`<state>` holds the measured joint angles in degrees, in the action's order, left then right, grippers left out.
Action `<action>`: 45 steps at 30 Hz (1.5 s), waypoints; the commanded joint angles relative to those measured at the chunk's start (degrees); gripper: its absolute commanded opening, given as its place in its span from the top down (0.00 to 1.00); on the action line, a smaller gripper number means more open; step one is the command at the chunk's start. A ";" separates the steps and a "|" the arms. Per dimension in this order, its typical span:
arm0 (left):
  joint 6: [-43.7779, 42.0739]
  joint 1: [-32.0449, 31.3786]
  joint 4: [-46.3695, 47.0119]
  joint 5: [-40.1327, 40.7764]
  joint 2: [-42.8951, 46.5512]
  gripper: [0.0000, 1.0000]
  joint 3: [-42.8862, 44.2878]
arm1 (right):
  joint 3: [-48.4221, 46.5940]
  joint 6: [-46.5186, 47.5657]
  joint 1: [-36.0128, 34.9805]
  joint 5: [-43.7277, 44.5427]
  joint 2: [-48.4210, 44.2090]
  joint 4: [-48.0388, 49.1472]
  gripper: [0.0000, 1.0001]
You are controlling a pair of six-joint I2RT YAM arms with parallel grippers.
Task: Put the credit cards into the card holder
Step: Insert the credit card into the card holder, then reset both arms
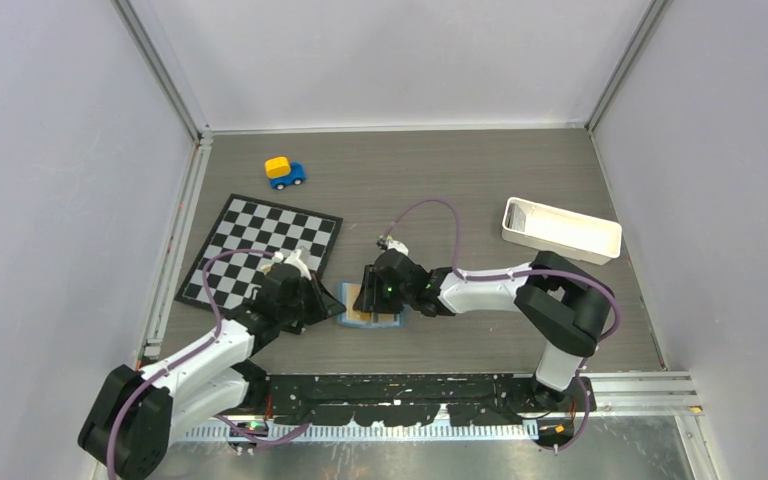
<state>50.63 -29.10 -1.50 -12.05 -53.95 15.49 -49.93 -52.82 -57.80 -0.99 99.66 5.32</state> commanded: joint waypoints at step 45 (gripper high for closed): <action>-5.61 -0.17 -7.74 0.75 1.88 1.00 6.06 | -2.23 5.34 -0.91 20.95 -10.65 -28.57 0.88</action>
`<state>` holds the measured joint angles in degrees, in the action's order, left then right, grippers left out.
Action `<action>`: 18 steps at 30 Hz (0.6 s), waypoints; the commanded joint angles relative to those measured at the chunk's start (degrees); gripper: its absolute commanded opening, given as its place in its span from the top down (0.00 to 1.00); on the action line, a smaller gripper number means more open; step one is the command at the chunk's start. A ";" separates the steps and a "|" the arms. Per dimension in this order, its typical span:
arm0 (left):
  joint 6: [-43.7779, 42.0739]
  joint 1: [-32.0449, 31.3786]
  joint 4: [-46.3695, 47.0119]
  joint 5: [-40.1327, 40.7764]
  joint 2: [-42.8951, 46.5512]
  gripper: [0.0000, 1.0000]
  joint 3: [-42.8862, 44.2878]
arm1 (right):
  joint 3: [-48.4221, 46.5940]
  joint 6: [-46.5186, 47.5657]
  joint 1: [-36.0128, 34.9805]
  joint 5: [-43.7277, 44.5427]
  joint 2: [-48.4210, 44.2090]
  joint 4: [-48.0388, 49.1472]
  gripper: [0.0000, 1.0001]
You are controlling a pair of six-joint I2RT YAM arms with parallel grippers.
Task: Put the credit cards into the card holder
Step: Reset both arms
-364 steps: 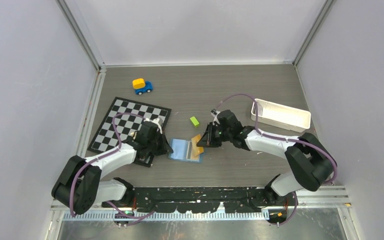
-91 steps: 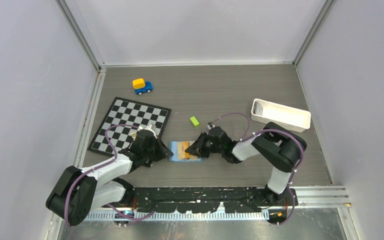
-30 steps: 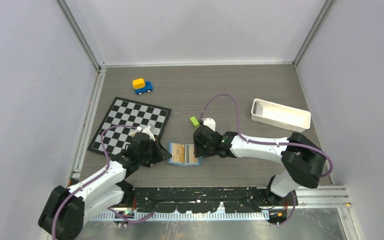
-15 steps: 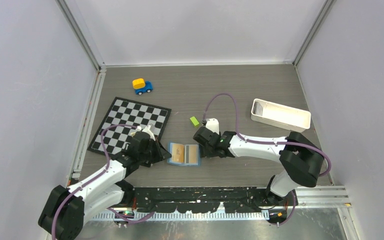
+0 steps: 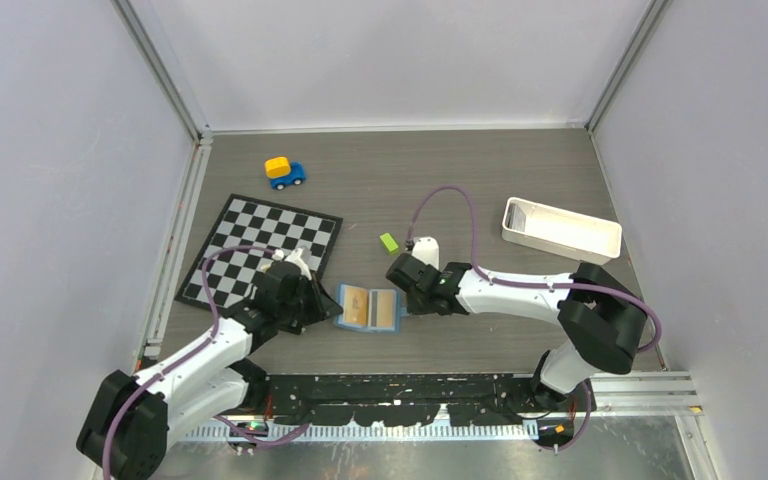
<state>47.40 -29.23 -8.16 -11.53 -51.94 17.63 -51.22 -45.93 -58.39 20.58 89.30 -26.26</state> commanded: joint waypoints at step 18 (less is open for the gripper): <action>-3.82 -9.14 13.09 -8.30 -14.50 0.80 10.92 | 8.64 -8.38 1.03 -4.49 -3.59 13.79 1.00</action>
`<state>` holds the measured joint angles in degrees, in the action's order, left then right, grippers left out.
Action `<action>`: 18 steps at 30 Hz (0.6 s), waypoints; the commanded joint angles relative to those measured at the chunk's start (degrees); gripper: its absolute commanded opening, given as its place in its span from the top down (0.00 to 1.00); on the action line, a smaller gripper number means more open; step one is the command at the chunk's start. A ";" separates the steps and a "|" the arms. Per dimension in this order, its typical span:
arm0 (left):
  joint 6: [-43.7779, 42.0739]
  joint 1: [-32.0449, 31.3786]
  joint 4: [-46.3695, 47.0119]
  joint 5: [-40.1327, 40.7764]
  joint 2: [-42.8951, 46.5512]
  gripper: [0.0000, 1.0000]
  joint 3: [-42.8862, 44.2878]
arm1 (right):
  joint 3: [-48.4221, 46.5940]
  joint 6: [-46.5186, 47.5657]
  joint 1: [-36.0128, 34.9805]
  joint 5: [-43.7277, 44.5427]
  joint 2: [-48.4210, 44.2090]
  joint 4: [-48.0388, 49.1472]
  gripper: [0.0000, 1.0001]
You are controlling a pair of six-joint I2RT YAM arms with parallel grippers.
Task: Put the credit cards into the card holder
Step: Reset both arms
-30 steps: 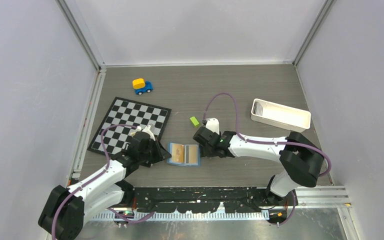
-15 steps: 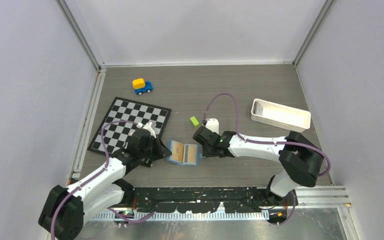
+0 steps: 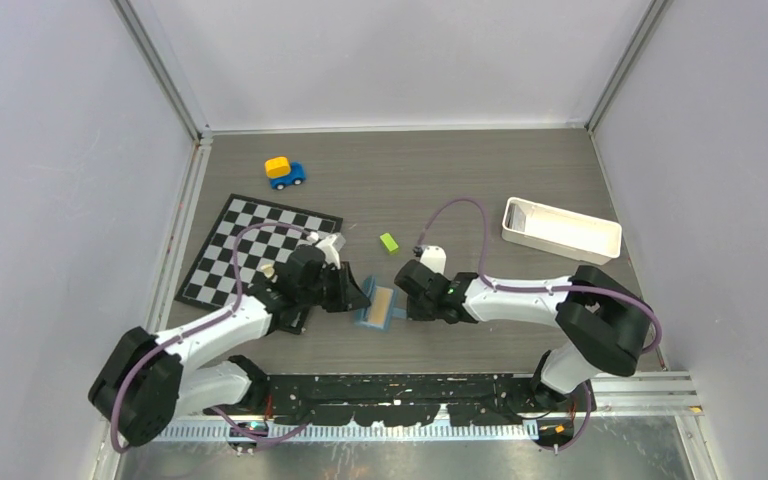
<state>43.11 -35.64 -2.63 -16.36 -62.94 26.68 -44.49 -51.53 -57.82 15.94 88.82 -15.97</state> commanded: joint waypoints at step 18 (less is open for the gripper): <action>-4.37 -4.20 -5.50 7.61 5.60 0.40 4.23 | 3.11 -1.61 5.01 -1.73 -7.78 1.82 0.99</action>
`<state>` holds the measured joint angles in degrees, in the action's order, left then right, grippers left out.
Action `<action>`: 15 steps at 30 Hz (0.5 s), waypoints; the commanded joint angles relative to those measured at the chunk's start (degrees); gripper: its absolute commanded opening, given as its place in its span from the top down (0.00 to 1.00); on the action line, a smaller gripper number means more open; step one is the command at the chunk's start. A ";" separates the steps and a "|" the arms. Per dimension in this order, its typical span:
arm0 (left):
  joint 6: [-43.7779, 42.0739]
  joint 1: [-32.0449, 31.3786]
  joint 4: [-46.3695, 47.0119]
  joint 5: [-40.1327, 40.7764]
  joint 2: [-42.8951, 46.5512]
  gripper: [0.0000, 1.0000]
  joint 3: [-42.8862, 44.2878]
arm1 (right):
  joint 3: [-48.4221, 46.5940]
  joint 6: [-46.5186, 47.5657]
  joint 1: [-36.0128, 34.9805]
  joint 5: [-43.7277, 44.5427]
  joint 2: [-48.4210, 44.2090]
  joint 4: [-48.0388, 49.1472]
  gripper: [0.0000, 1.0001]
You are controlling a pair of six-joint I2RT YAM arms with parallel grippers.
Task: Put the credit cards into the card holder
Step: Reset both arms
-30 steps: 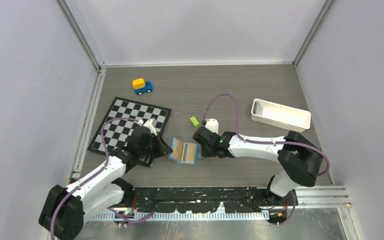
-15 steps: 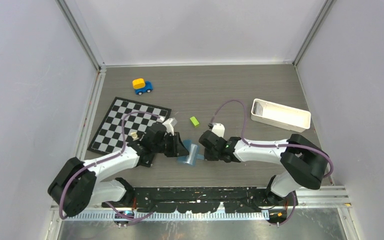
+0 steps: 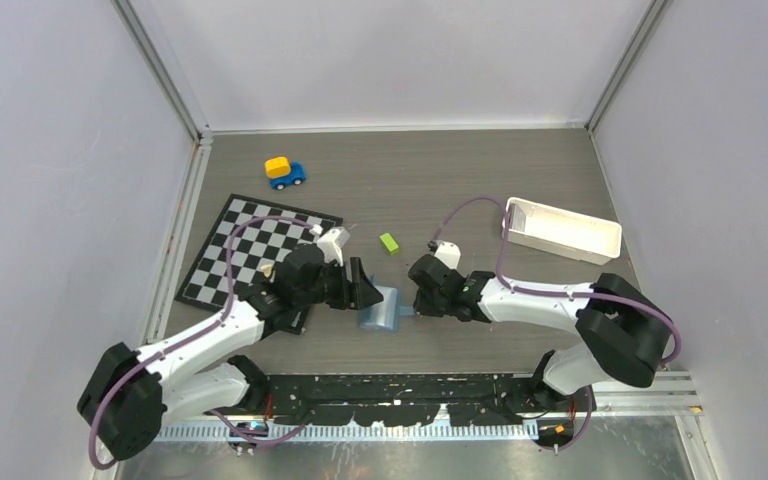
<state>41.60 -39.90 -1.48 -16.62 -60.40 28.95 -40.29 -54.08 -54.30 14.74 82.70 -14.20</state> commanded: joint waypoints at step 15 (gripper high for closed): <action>3.84 0.87 -3.27 11.84 -2.78 0.57 -2.06 | -1.26 1.09 3.15 -3.96 0.17 1.34 1.00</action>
<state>43.11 -39.24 -9.19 -3.33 -59.83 28.14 -40.29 -53.25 -51.24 11.31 82.76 -14.31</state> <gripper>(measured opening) 0.444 0.030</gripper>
